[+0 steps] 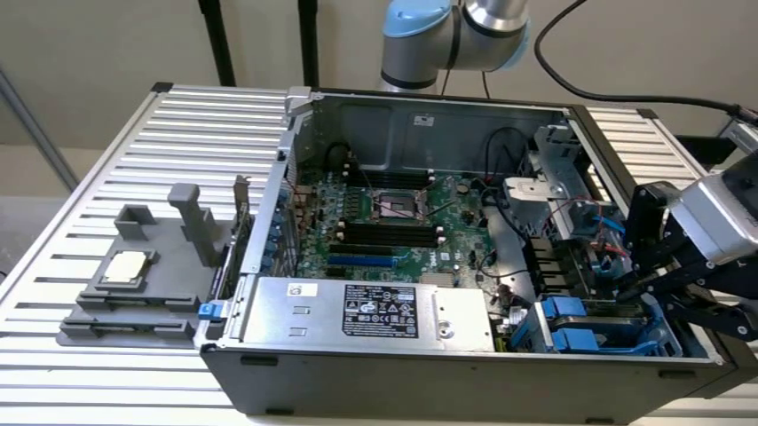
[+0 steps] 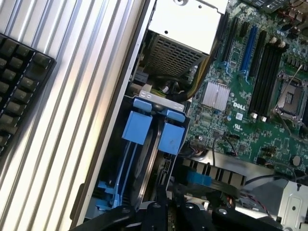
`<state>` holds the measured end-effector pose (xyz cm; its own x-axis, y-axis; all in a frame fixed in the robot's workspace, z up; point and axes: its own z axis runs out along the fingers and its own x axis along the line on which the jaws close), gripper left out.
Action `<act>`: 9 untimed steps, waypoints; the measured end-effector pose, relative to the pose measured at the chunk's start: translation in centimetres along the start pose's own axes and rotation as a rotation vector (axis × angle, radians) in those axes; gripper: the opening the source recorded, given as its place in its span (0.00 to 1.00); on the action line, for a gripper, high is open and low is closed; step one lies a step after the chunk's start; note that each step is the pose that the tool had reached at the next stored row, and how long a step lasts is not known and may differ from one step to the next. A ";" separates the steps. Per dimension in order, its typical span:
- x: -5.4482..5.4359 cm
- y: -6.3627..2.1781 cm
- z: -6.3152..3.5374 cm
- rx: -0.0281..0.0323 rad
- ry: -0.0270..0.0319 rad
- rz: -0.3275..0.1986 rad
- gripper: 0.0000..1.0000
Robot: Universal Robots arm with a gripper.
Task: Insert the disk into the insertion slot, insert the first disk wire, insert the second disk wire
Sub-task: 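Insert the second disk wire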
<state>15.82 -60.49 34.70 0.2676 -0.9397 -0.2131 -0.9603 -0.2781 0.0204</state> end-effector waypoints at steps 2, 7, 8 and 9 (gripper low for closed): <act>0.0 0.14 0.02 -0.0024 -0.0008 0.002 0.16; -0.1 0.23 0.02 -0.0085 -0.0029 0.023 0.16; -0.1 0.23 0.02 -0.0085 -0.0026 0.030 0.16; -0.1 0.23 0.02 -0.0081 -0.0020 0.037 0.16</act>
<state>15.58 -60.49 34.69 0.2316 -0.9490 -0.2140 -0.9689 -0.2447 0.0363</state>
